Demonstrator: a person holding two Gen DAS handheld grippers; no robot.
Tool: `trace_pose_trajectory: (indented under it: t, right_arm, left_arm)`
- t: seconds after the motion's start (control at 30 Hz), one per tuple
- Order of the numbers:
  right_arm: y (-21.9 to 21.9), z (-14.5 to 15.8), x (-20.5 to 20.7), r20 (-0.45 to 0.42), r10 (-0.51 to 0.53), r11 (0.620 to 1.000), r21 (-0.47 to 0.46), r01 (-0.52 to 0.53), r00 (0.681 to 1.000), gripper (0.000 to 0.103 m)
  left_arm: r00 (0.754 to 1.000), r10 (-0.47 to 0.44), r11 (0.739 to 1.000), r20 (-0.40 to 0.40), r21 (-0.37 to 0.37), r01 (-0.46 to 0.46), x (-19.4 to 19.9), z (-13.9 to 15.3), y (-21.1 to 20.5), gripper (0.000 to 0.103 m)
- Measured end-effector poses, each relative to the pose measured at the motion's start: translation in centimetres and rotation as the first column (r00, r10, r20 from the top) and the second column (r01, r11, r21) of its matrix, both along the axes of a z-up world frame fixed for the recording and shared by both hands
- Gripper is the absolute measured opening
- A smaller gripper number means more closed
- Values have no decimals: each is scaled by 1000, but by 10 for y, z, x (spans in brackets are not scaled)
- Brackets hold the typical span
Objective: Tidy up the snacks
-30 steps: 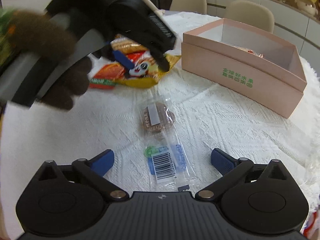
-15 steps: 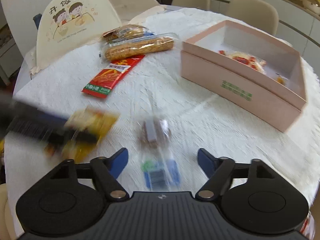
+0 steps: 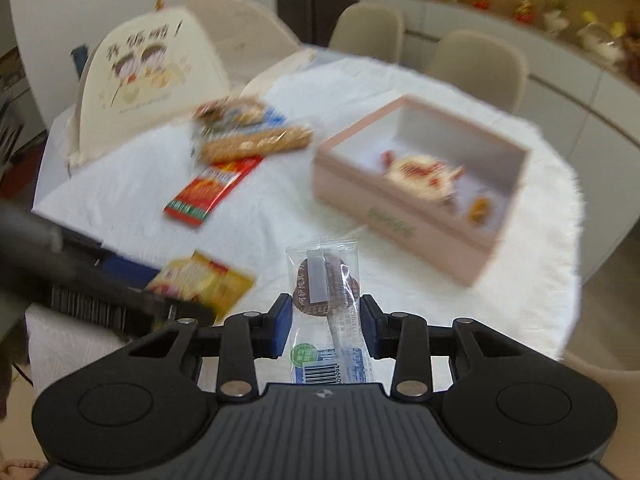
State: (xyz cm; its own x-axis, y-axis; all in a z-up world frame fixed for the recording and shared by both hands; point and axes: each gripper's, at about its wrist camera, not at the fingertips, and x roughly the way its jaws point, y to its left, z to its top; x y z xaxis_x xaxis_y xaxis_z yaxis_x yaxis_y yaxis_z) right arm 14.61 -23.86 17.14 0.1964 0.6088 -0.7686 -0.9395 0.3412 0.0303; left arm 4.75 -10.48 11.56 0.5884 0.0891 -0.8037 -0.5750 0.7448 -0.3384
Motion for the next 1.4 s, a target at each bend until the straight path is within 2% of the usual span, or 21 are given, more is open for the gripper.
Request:
trace_pose_trajectory:
  t: [0.13,0.2,0.27,0.3,0.33,0.37,0.4,0.5,0.63,0.77,0.83,0.9,1.0,1.1,1.17,1.23,1.3,1.4]
  right_arm:
    - [-17,35,15,42,-48,996,79,44,998,36]
    - [-22,47,24,53,-80,991,113,74,995,36]
    - [-25,51,31,64,-109,987,127,100,992,36]
    - [-26,52,35,64,-125,985,131,116,990,36]
    - [-28,52,38,60,-139,983,133,130,988,36]
    - [-29,51,42,53,-153,981,132,145,987,36]
    - [-32,50,46,48,-169,978,132,161,985,36]
    - [-38,43,57,39,-213,970,129,207,976,36]
    - [-32,43,85,-35,-243,960,137,246,969,36]
    - [3,84,125,-102,-235,942,222,252,967,37]
    - [33,104,145,-106,-218,948,213,236,970,44]
    - [63,117,165,-103,-198,960,182,214,975,73]
    - [90,123,176,-56,-202,965,159,209,978,75]
    - [118,111,166,-68,-166,976,130,174,984,76]
    - [146,92,155,-155,-113,986,104,130,982,78]
    - [176,71,142,-261,-55,994,77,78,964,78]
    - [213,47,124,-357,-17,998,47,36,934,78]
    - [266,14,94,-389,-37,999,-11,36,920,78]
  left_arm:
    - [986,-49,996,160,86,36,45,67,20,66]
    - [970,-73,993,233,112,48,78,90,33,67]
    - [954,-87,995,287,67,70,114,92,56,69]
    - [962,-74,997,264,48,63,134,86,67,67]
    - [970,-40,999,241,39,31,147,79,76,62]
    - [970,-5,1000,245,31,-3,153,73,83,61]
    - [961,17,1000,275,11,-21,152,70,87,61]
    - [937,70,997,343,-42,-59,131,64,91,61]
    - [934,158,987,321,-83,-138,83,49,95,61]
    - [926,247,966,286,-154,-210,37,26,97,61]
    - [921,287,952,263,-184,-244,14,17,98,61]
    - [915,326,941,237,-179,-289,-11,11,98,61]
    - [905,370,928,209,-136,-348,-53,6,96,61]
    - [884,431,901,181,-134,-412,-93,-1,96,61]
    - [863,477,876,165,-162,-454,-118,-9,101,61]
    - [852,501,862,150,-176,-476,-136,-14,105,61]
    - [854,501,862,137,-167,-479,-151,-17,111,61]
    - [847,520,851,111,-147,-504,-173,-24,122,61]
